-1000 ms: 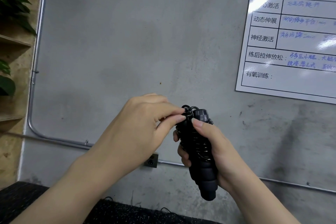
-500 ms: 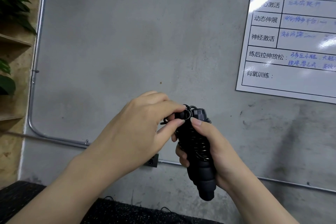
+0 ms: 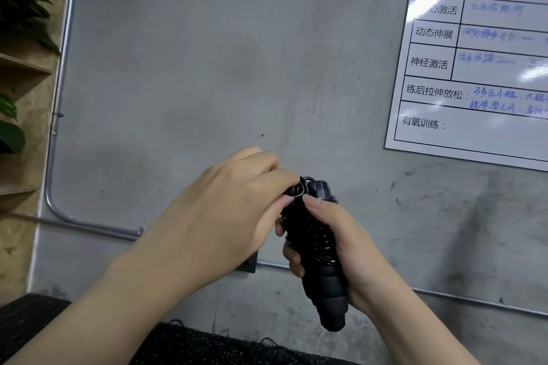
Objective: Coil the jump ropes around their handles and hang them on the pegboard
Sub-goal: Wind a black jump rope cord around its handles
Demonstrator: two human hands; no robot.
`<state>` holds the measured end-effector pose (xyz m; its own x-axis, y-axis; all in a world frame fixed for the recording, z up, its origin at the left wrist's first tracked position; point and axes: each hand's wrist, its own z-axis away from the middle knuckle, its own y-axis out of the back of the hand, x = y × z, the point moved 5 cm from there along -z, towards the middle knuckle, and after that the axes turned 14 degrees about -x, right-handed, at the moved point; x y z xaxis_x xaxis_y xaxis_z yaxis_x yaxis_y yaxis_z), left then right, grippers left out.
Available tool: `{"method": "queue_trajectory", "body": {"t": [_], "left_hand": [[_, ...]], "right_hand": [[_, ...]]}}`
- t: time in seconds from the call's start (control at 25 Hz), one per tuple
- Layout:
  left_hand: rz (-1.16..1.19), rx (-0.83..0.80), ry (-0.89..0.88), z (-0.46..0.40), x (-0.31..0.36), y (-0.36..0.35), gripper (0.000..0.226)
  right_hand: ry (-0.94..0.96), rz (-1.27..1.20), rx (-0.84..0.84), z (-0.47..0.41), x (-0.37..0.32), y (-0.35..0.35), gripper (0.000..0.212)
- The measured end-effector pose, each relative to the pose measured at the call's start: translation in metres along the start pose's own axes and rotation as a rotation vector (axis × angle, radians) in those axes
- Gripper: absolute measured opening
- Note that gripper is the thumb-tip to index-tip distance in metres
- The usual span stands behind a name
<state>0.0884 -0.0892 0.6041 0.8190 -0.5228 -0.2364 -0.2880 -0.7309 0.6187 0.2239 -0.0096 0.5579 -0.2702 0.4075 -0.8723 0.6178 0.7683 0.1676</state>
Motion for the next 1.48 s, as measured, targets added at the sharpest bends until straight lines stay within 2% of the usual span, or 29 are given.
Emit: {"method": "queue_trajectory", "body": {"t": [0.08,0.2,0.44,0.68,0.88,1.08,1.24,1.48], "left_hand": [[-0.028,-0.013,-0.026,0.001,-0.003,-0.002,0.024],[-0.031,0.010,-0.066,0.002,-0.010,-0.005,0.028],[0.403,0.059,-0.013,0.004,-0.022,-0.021,0.024],[0.415,0.047,-0.017,0.003,-0.018,-0.020,0.024],[0.457,0.061,0.021,0.003,-0.020,-0.010,0.017],[0.439,-0.070,0.011,0.003,-0.020,-0.015,0.024],[0.465,-0.104,0.016,0.004,-0.019,-0.015,0.020],[0.471,-0.137,0.050,0.005,-0.017,-0.012,0.014]], "right_hand": [[-0.017,0.072,0.036,0.001,-0.001,0.003,0.045],[-0.033,0.128,0.061,0.003,-0.003,0.005,0.031],[-0.059,0.091,0.042,0.006,0.000,0.006,0.041],[-0.103,0.114,0.034,0.006,-0.001,0.012,0.044],[-0.109,0.064,-0.014,0.005,-0.001,0.006,0.039],[-0.121,0.045,-0.061,0.007,0.001,0.004,0.038],[-0.128,0.020,-0.070,0.008,0.001,0.004,0.043],[-0.129,0.041,-0.074,0.007,0.000,0.001,0.038]]}}
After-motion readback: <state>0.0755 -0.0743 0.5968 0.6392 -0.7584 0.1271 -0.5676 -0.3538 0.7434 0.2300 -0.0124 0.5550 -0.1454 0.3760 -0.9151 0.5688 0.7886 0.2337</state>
